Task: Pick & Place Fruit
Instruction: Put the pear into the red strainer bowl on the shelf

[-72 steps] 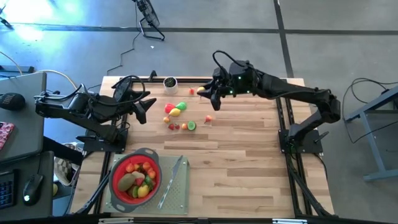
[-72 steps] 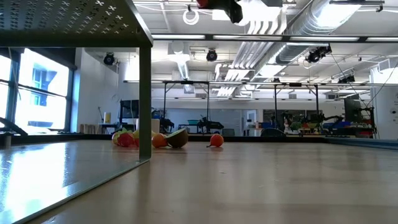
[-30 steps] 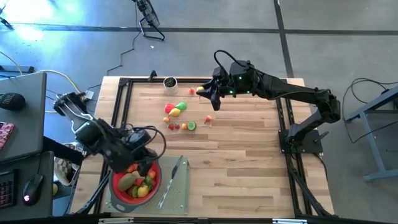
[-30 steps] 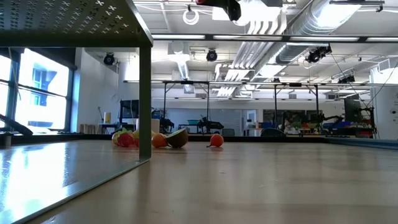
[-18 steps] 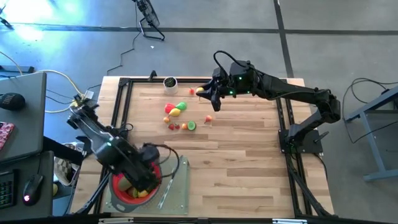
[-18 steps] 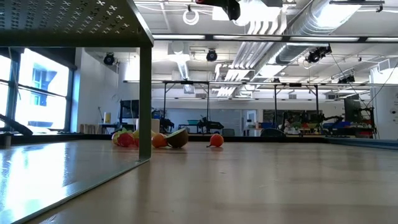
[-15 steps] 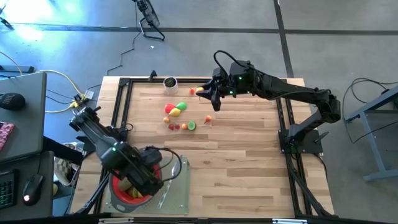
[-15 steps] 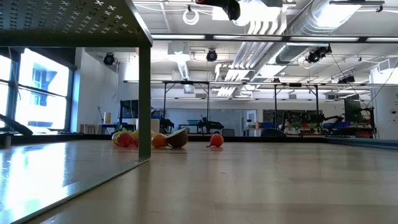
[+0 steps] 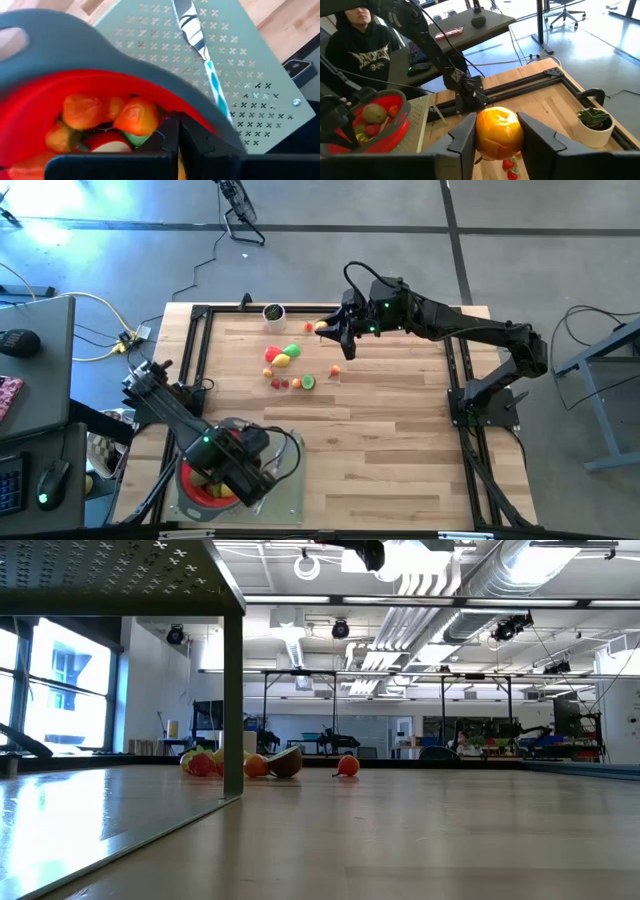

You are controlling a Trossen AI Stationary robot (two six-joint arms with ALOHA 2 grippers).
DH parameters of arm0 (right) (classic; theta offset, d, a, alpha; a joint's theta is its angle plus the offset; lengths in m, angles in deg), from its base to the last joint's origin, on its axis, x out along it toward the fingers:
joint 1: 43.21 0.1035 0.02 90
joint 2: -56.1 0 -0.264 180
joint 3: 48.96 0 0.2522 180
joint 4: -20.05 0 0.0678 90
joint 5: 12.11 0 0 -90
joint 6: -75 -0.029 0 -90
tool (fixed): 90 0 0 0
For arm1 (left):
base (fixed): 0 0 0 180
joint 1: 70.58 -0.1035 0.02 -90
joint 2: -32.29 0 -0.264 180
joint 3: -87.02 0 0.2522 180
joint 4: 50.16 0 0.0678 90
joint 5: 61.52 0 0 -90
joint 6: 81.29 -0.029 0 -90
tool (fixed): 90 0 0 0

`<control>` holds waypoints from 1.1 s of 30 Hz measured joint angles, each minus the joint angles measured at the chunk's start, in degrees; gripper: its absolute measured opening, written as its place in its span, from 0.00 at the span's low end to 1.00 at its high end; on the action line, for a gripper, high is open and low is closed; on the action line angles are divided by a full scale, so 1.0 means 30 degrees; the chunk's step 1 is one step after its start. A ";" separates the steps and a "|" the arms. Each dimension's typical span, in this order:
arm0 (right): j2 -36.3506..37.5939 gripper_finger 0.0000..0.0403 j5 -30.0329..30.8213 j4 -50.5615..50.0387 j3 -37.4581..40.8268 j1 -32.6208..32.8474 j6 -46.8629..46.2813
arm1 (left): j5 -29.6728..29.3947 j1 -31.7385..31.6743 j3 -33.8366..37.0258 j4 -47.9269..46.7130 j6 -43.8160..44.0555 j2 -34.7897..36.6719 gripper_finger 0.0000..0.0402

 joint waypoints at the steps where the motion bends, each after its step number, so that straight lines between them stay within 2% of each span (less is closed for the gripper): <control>1: 0.0000 0.30 -0.0019 0.0000 0.0000 0.0000 0.0063 | 0.0021 0.0000 0.0000 0.0150 0.0036 -0.0057 0.00; 19: 0.0000 0.31 -0.0533 -0.0022 0.0000 0.0001 0.0774 | -0.2471 -0.0007 0.0007 0.4604 -0.0546 -0.0276 0.00; 25: 0.0000 0.31 -0.0547 -0.0029 0.0000 0.0000 0.0825 | -0.3816 -0.0007 0.0007 0.4457 -0.0551 0.0063 0.00; 33: 0.0000 0.31 -0.1128 -0.0044 0.0000 0.0000 0.0905 | -0.6640 0.0000 0.0007 0.3698 -0.2589 0.2366 0.00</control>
